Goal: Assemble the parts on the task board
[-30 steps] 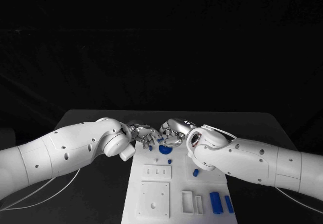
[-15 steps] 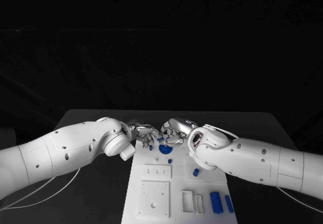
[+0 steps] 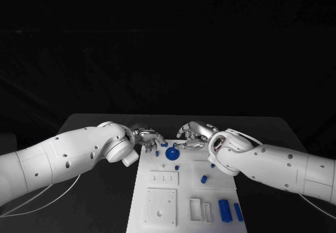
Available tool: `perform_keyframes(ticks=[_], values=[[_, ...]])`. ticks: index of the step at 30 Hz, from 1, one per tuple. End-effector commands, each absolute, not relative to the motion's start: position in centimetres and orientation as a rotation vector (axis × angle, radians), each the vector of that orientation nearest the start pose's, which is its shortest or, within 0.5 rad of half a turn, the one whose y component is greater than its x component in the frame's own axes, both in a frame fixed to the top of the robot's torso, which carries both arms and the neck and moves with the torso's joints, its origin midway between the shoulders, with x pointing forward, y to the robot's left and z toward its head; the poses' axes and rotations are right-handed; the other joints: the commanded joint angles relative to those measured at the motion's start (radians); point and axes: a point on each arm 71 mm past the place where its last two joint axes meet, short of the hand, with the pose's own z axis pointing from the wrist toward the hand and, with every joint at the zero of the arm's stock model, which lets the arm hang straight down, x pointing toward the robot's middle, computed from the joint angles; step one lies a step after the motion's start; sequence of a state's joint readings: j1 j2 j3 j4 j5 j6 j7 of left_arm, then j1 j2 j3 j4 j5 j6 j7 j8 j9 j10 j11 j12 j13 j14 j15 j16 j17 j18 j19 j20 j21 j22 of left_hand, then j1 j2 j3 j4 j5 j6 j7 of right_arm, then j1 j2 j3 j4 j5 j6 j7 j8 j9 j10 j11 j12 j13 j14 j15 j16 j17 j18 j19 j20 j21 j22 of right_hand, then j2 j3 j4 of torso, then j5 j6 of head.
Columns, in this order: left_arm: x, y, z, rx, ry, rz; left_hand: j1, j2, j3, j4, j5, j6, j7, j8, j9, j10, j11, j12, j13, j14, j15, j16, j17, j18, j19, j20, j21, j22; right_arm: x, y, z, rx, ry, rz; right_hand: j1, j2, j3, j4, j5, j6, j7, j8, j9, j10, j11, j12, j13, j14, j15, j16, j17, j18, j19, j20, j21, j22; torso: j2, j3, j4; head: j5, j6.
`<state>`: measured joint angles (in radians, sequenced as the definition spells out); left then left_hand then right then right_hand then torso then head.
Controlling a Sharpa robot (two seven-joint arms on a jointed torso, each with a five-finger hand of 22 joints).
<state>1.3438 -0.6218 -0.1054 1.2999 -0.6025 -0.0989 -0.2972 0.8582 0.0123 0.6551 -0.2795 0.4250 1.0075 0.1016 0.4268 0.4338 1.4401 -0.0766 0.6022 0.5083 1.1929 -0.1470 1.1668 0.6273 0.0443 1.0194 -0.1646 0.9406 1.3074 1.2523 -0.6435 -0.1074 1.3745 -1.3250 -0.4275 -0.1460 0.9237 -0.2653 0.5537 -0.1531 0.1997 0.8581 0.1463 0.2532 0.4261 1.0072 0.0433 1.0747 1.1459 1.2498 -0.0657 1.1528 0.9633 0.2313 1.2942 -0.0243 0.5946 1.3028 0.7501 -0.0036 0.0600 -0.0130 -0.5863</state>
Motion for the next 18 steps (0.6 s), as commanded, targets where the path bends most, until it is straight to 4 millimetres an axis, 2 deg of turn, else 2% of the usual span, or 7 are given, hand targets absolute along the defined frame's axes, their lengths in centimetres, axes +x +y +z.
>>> perform_keyframes(ticks=[1, 4, 8, 9, 11, 18], values=[[53.5, 16.0, -17.5, -0.522, 2.07, -0.832, 0.005, -0.003, -0.002, -0.003, 0.004, 0.1, -0.071, -0.004, 0.212, 0.009, -0.001, 0.011, 0.007, 0.027, -0.023, 0.011, 0.004, 0.014, 0.011, -0.082, 0.008, 0.018, 51.4, -15.7, -18.0, 0.057, 1.559, 0.784, -0.012, 0.007, -0.024, -0.003, 0.016, -0.019, 0.013, -0.002, 0.001, -0.01, 0.002, -0.006, -0.006, -0.009, 0.0, -0.011, -0.005, 0.029, -0.011, 0.003, -0.012, -0.005, 0.0, -0.0004, -0.0001, 0.001, 0.0], [53.4, 16.3, -17.6, -0.495, 2.061, -0.802, 0.006, -0.007, -0.004, -0.002, 0.006, 0.11, -0.076, -0.008, 0.222, 0.016, -0.007, 0.035, 0.022, 0.035, -0.031, 0.033, 0.014, 0.016, 0.021, -0.089, 0.023, 0.021, 51.7, -17.8, -17.7, 0.157, 1.532, 0.813, -0.01, 0.023, -0.047, -0.011, 0.046, -0.02, 0.012, 0.001, 0.005, -0.01, 0.002, -0.006, -0.014, -0.007, 0.0, -0.017, -0.008, 0.031, -0.01, 0.004, -0.02, -0.008, 0.0, 0.0, -0.0002, 0.003, -0.002], [52.6, 17.0, -18.1, -0.49, 2.016, -0.758, 0.006, -0.012, -0.007, -0.001, 0.01, 0.124, -0.083, -0.012, 0.235, 0.018, -0.014, 0.069, 0.041, 0.043, -0.042, 0.06, 0.025, 0.019, 0.032, -0.097, 0.045, 0.023, 52.6, -19.9, -17.3, 0.27, 1.528, 0.825, -0.004, 0.049, -0.066, -0.03, 0.128, -0.023, 0.013, 0.004, 0.009, -0.022, 0.003, -0.037, -0.047, -0.03, 0.001, -0.065, -0.032, 0.029, -0.046, 0.018, -0.056, -0.021, -0.001, 0.0009, -0.001, 0.004, -0.005], [52.6, 17.1, -18.1, -0.494, 2.004, -0.755, 0.006, -0.015, -0.006, -0.001, 0.022, 0.131, -0.086, -0.011, 0.24, 0.019, -0.017, 0.081, 0.048, 0.047, -0.045, 0.069, 0.028, 0.02, 0.036, -0.099, 0.053, 0.023, 52.8, -20.2, -17.2, 0.284, 1.531, 0.826, -0.003, 0.054, -0.068, -0.034, 0.141, -0.024, 0.014, 0.005, 0.009, -0.025, 0.003, -0.051, -0.06, -0.038, 0.002, -0.084, -0.041, 0.028, -0.058, 0.024, -0.068, -0.026, -0.001, 0.0012, -0.0013, 0.005, -0.006], [52.3, 17.4, -18.1, -0.506, 1.991, -0.748, 0.006, -0.018, -0.006, -0.002, 0.037, 0.136, -0.089, -0.016, 0.249, 0.014, -0.021, 0.103, 0.062, 0.05, -0.05, 0.082, 0.033, 0.022, 0.041, -0.103, 0.067, 0.023, 53.3, -21.0, -17.0, 0.342, 1.535, 0.833, -0.001, 0.064, -0.072, -0.041, 0.149, -0.026, 0.017, 0.007, 0.011, -0.028, 0.005, -0.091, -0.104, -0.047, 0.002, -0.132, -0.068, 0.026, -0.082, 0.039, -0.098, -0.041, 0.0, 0.0023, -0.0015, 0.004, -0.007], [50.5, 17.7, -19.3, -0.498, 2.024, -0.738, 0.004, -0.026, -0.005, 0.0, 0.044, 0.153, -0.095, -0.024, 0.266, 0.005, -0.028, 0.146, 0.09, 0.056, -0.058, 0.107, 0.039, 0.025, 0.045, -0.11, 0.093, 0.022, 54.8, -22.9, -16.6, 0.436, 1.511, 0.832, 0.0, 0.082, -0.082, -0.054, 0.163, -0.031, 0.02, 0.008, 0.013, -0.035, 0.01, -0.134, -0.17, -0.053, 0.009, -0.199, -0.103, 0.03, -0.108, 0.065, -0.15, -0.07, -0.001, 0.0033, 0.0003, 0.003, -0.016]])
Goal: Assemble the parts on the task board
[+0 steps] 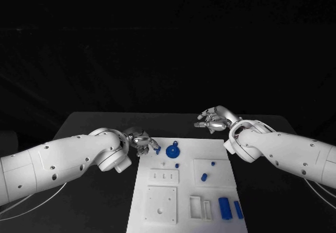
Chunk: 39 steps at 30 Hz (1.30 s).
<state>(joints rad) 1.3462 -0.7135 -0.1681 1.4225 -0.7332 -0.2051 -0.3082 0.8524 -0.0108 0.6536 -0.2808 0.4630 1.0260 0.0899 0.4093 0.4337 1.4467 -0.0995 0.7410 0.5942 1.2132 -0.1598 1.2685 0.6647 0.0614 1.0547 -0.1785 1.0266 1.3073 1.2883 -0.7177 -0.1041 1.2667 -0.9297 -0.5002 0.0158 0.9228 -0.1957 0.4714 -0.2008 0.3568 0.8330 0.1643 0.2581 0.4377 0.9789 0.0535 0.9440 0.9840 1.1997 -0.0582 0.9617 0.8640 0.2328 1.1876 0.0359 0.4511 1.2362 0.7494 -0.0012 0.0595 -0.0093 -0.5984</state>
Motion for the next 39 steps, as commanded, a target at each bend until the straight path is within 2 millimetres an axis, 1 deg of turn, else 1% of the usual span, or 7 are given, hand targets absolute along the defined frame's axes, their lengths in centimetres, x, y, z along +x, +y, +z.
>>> perform_keyframes(ticks=[1, 8, 12, 16, 28, 34, 39], values=[[50.2, 17.7, -19.5, -0.491, 2.033, -0.74, 0.01, -0.004, -0.004, 0.001, 0.007, 0.136, -0.084, -0.007, 0.268, -0.002, -0.005, 0.01, 0.005, 0.036, -0.046, 0.007, 0.002, 0.009, 0.01, -0.096, 0.009, 0.022, 54.9, -23.0, -16.5, 0.442, 1.505, 0.83, 0.001, 0.014, -0.001, -0.007, 0.011, -0.006, 0.002, 0.004, 0.001, -0.007, 0.0, -0.005, -0.012, -0.003, 0.002, -0.011, -0.004, 0.029, -0.003, 0.007, -0.009, -0.005, 0.0, 0.0014, 0.0013, -0.002, -0.006], [48.3, 17.1, -21.3, -0.469, 2.089, -0.753, 0.007, -0.006, -0.004, 0.005, 0.008, 0.145, -0.087, -0.011, 0.273, -0.004, -0.008, 0.026, 0.014, 0.038, -0.049, 0.017, 0.004, 0.01, 0.011, -0.097, 0.019, 0.022, 56.1, -23.8, -16.0, 0.542, 1.468, 0.837, -0.001, 0.025, -0.008, -0.014, 0.04, -0.007, 0.005, 0.004, 0.001, -0.022, 0.003, -0.016, -0.039, -0.012, 0.006, -0.032, -0.011, 0.029, -0.015, 0.017, -0.028, -0.013, -0.001, -0.0015, 0.0021, 0.004, -0.016], [47.6, 17.0, -21.8, -0.466, 2.104, -0.751, 0.007, -0.006, -0.004, 0.007, 0.003, 0.15, -0.088, -0.014, 0.275, -0.006, -0.01, 0.035, 0.018, 0.04, -0.051, 0.023, 0.006, 0.012, 0.013, -0.098, 0.025, 0.021, 56.3, -24.1, -16.0, 0.545, 1.462, 0.829, -0.005, 0.028, -0.013, -0.017, 0.048, -0.008, 0.007, 0.005, 0.001, -0.03, 0.005, -0.023, -0.057, -0.02, 0.008, -0.043, -0.012, 0.029, -0.023, 0.022, -0.039, -0.015, 0.0, -0.0011, 0.0014, 0.004, -0.025], [47.2, 16.8, -22.0, -0.446, 2.098, -0.749, 0.006, -0.006, -0.004, 0.008, -0.001, 0.157, -0.09, -0.017, 0.278, -0.007, -0.012, 0.046, 0.023, 0.043, -0.053, 0.03, 0.007, 0.014, 0.015, -0.099, 0.032, 0.021, 56.4, -24.3, -15.9, 0.548, 1.46, 0.823, -0.005, 0.029, -0.014, -0.018, 0.05, -0.008, 0.007, 0.005, 0.001, -0.032, 0.006, -0.024, -0.062, -0.022, 0.009, -0.045, -0.012, 0.029, -0.025, 0.024, -0.041, -0.016, 0.0, -0.0019, 0.0032, 0.008, -0.017], [46.6, 15.5, -22.9, -0.369, 2.108, -0.735, 0.003, -0.006, -0.006, 0.012, 0.0, 0.181, -0.099, -0.022, 0.291, -0.007, -0.02, 0.083, 0.037, 0.054, -0.062, 0.052, 0.01, 0.02, 0.022, -0.099, 0.057, 0.021, 56.5, -23.8, -15.9, 0.535, 1.466, 0.821, -0.008, 0.031, -0.018, -0.019, 0.058, -0.009, 0.01, 0.006, 0.0, -0.044, 0.008, -0.024, -0.08, -0.032, 0.012, -0.056, -0.013, 0.029, -0.037, 0.03, -0.054, -0.018, 0.002, -0.0015, -0.0002, 0.004, -0.034], [46.5, 15.1, -23.3, -0.325, 2.111, -0.706, -0.011, 0.015, -0.01, 0.023, -0.016, 0.195, -0.104, -0.023, 0.304, -0.008, -0.025, 0.111, 0.047, 0.06, -0.067, 0.072, 0.013, 0.025, 0.026, -0.1, 0.074, 0.021, 56.4, -23.6, -15.9, 0.509, 1.471, 0.815, -0.009, 0.032, -0.019, -0.02, 0.066, -0.01, 0.011, 0.006, -0.001, -0.05, 0.01, -0.023, -0.087, -0.036, 0.013, -0.06, -0.013, 0.029, -0.041, 0.033, -0.059, -0.018, 0.002, -0.0013, 0.0001, 0.0, -0.043], [46.4, 14.8, -23.5, -0.287, 2.13, -0.693, -0.023, 0.02, -0.01, 0.024, -0.039, 0.204, -0.109, -0.019, 0.317, -0.011, -0.031, 0.136, 0.055, 0.062, -0.073, 0.09, 0.016, 0.032, 0.028, -0.101, 0.091, 0.022, 56.4, -23.4, -15.9, 0.508, 1.472, 0.817, -0.01, 0.032, -0.019, -0.019, 0.069, -0.011, 0.011, 0.006, -0.001, -0.052, 0.01, -0.023, -0.091, -0.038, 0.014, -0.062, -0.013, 0.029, -0.043, 0.034, -0.062, -0.018, 0.002, -0.0007, -0.0002, 0.0, -0.049]])
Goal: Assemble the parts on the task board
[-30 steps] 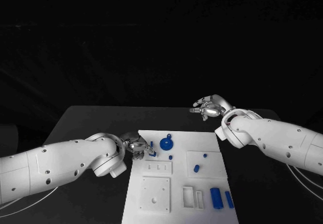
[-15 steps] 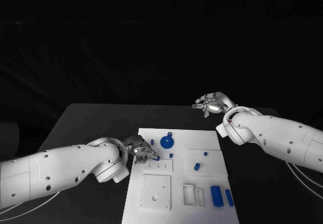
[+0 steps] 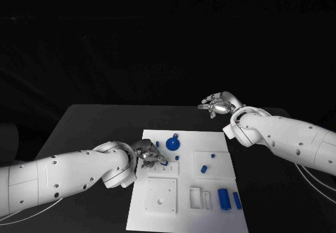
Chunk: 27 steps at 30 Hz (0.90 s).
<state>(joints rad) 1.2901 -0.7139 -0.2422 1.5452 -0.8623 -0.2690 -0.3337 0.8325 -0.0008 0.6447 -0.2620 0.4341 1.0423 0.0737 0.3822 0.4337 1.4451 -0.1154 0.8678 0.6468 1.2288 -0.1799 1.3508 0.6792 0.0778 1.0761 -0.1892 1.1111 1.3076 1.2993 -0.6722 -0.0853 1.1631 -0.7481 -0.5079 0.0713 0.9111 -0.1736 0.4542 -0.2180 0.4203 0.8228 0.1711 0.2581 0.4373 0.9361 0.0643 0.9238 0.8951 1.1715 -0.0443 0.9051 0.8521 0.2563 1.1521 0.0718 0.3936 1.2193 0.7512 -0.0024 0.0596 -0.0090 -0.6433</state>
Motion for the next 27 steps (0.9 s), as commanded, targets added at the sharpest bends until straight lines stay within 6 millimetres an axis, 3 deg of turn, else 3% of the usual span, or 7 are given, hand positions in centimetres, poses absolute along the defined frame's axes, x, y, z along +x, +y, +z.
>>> perform_keyframes(ticks=[1, 10, 27], values=[[46.39, 14.76, -23.52, -0.282, 2.129, -0.69, -0.003, 0.01, -0.001, 0.005, -0.014, 0.189, -0.094, 0.008, 0.32, -0.009, -0.015, 0.014, 0.003, 0.046, -0.054, 0.011, 0.001, 0.017, 0.006, -0.091, 0.01, 0.021, 56.42, -23.4, -15.88, 0.508, 1.472, 0.817, 0.002, 0.01, -0.002, -0.002, 0.007, 0.0, 0.005, 0.006, -0.001, -0.01, 0.0, -0.002, -0.002, -0.01, 0.0, -0.006, -0.001, 0.006, -0.008, -0.001, -0.005, -0.001, 0.0, 0.0006, -0.0001, 0.0, -0.004], [46.3, 14.54, -23.88, -0.234, 2.152, -0.667, -0.007, 0.011, 0.002, 0.01, -0.051, 0.196, -0.098, 0.012, 0.335, -0.015, -0.02, 0.041, 0.008, 0.047, -0.058, 0.03, 0.001, 0.024, 0.006, -0.09, 0.029, 0.02, 56.37, -23.17, -15.89, 0.506, 1.477, 0.82, 0.001, 0.012, -0.002, -0.001, 0.015, -0.001, 0.005, 0.006, -0.001, -0.012, 0.0, 0.0, -0.007, -0.011, 0.001, -0.008, -0.001, 0.006, -0.009, 0.0, -0.007, 0.0, 0.0, -0.0001, 0.0003, 0.0, -0.009], [46.18, 14.28, -24.1, -0.154, 2.154, -0.633, -0.013, 0.015, 0.002, 0.017, -0.061, 0.201, -0.101, 0.016, 0.345, -0.017, -0.023, 0.06, 0.01, 0.049, -0.06, 0.044, 0.0, 0.026, 0.002, -0.088, 0.037, 0.018, 56.32, -23.02, -15.9, 0.504, 1.481, 0.824, 0.001, 0.013, -0.003, -0.001, 0.025, -0.002, 0.006, 0.006, -0.002, -0.015, 0.001, 0.004, -0.013, -0.011, 0.002, -0.01, 0.0, 0.006, -0.009, 0.0, -0.01, 0.001, 0.0, -0.0009, 0.0009, 0.002, -0.015]])
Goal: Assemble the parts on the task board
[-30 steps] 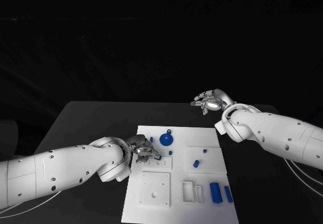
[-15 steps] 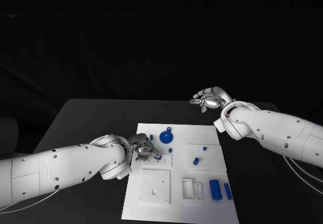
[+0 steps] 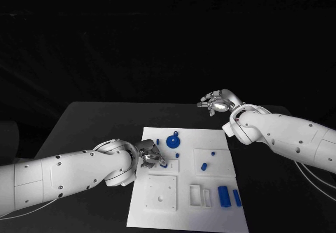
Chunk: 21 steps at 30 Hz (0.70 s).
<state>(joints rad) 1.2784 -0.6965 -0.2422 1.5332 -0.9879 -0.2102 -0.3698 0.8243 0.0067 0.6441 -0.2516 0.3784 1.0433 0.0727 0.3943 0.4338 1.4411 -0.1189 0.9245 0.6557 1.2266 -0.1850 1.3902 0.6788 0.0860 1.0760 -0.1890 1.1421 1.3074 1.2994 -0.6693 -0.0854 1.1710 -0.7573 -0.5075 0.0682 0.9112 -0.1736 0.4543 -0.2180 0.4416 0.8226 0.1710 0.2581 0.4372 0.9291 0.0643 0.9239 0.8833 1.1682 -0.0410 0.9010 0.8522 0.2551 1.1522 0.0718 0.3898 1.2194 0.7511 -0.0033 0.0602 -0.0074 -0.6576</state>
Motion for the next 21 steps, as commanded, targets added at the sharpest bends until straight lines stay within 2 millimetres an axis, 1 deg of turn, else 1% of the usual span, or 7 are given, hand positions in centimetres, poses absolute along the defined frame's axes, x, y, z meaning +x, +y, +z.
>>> perform_keyframes(ticks=[1, 10, 16, 17, 18, 20, 21], values=[[46.19, 14.3, -24.09, -0.154, 2.152, -0.632, -0.005, 0.008, 0.003, 0.007, -0.006, 0.2, -0.1, 0.004, 0.345, -0.013, -0.019, 0.003, 0.001, 0.051, -0.055, 0.005, 0.0, 0.018, 0.002, -0.088, 0.006, 0.019, 56.32, -23.01, -15.9, 0.504, 1.481, 0.824, 0.001, 0.013, -0.003, -0.001, 0.004, -0.002, 0.006, 0.006, -0.002, -0.008, 0.001, 0.004, -0.001, -0.008, -0.002, -0.006, 0.0, 0.007, -0.009, 0.0, -0.006, 0.001, 0.0, 0.0, 0.0004, 0.0, -0.001], [46.36, 14.51, -23.93, -0.152, 2.116, -0.611, -0.006, 0.011, 0.003, 0.01, -0.008, 0.2, -0.1, 0.004, 0.347, -0.014, -0.019, 0.007, 0.001, 0.05, -0.055, 0.007, 0.0, 0.019, 0.001, -0.087, 0.007, 0.018, 56.29, -22.9, -15.89, 0.502, 1.482, 0.826, 0.0, 0.013, -0.003, 0.0, 0.007, -0.001, 0.006, 0.007, -0.002, -0.008, 0.001, 0.005, -0.003, -0.008, -0.002, -0.007, 0.0, 0.007, -0.009, 0.001, -0.007, 0.001, 0.0, 0.0002, 0.0, 0.001, -0.001], [46.36, 14.46, -23.92, -0.156, 2.114, -0.606, -0.006, 0.013, 0.004, 0.01, -0.008, 0.201, -0.101, 0.004, 0.347, -0.014, -0.02, 0.008, 0.001, 0.05, -0.055, 0.008, -0.001, 0.019, 0.001, -0.087, 0.008, 0.018, 56.28, -22.86, -15.89, 0.502, 1.482, 0.827, 0.0, 0.013, -0.003, 0.0, 0.007, -0.001, 0.006, 0.007, -0.002, -0.009, 0.001, 0.006, -0.004, -0.008, -0.002, -0.007, 0.0, 0.007, -0.009, 0.001, -0.007, 0.001, 0.0, 0.0003, 0.0009, 0.002, -0.001], [46.36, 14.46, -23.93, -0.157, 2.114, -0.606, -0.005, 0.013, 0.008, 0.007, 0.008, 0.201, -0.101, 0.004, 0.348, -0.016, -0.019, 0.011, 0.001, 0.049, -0.055, 0.01, -0.001, 0.019, -0.002, -0.087, 0.009, 0.018, 56.28, -22.85, -15.89, 0.501, 1.481, 0.827, -0.002, 0.012, -0.004, 0.0, 0.015, -0.004, 0.007, 0.006, -0.003, -0.011, 0.001, 0.007, -0.006, -0.009, -0.001, -0.008, 0.0, 0.007, -0.011, 0.002, -0.009, 0.001, 0.0, 0.0004, 0.0006, 0.002, -0.001], [46.35, 14.47, -23.94, -0.158, 2.113, -0.605, -0.007, 0.015, 0.01, 0.005, 0.031, 0.202, -0.1, 0.004, 0.35, -0.018, -0.019, 0.015, 0.0, 0.048, -0.054, 0.013, -0.002, 0.019, -0.004, -0.086, 0.011, 0.018, 56.28, -22.85, -15.89, 0.501, 1.482, 0.827, -0.002, 0.012, -0.005, 0.0, 0.017, -0.004, 0.007, 0.006, -0.003, -0.012, 0.002, 0.007, -0.007, -0.009, -0.001, -0.008, 0.0, 0.007, -0.012, 0.002, -0.01, 0.001, 0.0, 0.0008, 0.0006, 0.002, -0.002], [46.34, 14.47, -23.93, -0.16, 2.11, -0.609, -0.014, 0.024, 0.011, 0.0, 0.062, 0.204, -0.101, 0.003, 0.352, -0.02, -0.019, 0.021, -0.001, 0.046, -0.054, 0.018, -0.004, 0.019, -0.008, -0.085, 0.014, 0.018, 56.29, -22.83, -15.89, 0.501, 1.483, 0.828, -0.003, 0.012, -0.005, 0.0, 0.019, -0.004, 0.007, 0.006, -0.003, -0.013, 0.002, 0.008, -0.008, -0.01, 0.0, -0.009, 0.001, 0.007, -0.012, 0.002, -0.011, 0.002, 0.0, 0.0009, 0.0006, 0.003, -0.001], [46.34, 14.47, -23.93, -0.16, 2.11, -0.609, -0.015, 0.024, 0.011, 0.0, 0.063, 0.204, -0.101, 0.003, 0.352, -0.02, -0.019, 0.021, -0.001, 0.046, -0.054, 0.018, -0.005, 0.019, -0.008, -0.085, 0.015, 0.018, 56.29, -22.82, -15.89, 0.5, 1.483, 0.828, -0.003, 0.012, -0.005, 0.0, 0.019, -0.004, 0.007, 0.006, -0.003, -0.013, 0.002, 0.008, -0.008, -0.01, 0.0, -0.009, 0.001, 0.007, -0.013, 0.002, -0.011, 0.002, 0.0, 0.0013, 0.0004, 0.003, 0.0]])
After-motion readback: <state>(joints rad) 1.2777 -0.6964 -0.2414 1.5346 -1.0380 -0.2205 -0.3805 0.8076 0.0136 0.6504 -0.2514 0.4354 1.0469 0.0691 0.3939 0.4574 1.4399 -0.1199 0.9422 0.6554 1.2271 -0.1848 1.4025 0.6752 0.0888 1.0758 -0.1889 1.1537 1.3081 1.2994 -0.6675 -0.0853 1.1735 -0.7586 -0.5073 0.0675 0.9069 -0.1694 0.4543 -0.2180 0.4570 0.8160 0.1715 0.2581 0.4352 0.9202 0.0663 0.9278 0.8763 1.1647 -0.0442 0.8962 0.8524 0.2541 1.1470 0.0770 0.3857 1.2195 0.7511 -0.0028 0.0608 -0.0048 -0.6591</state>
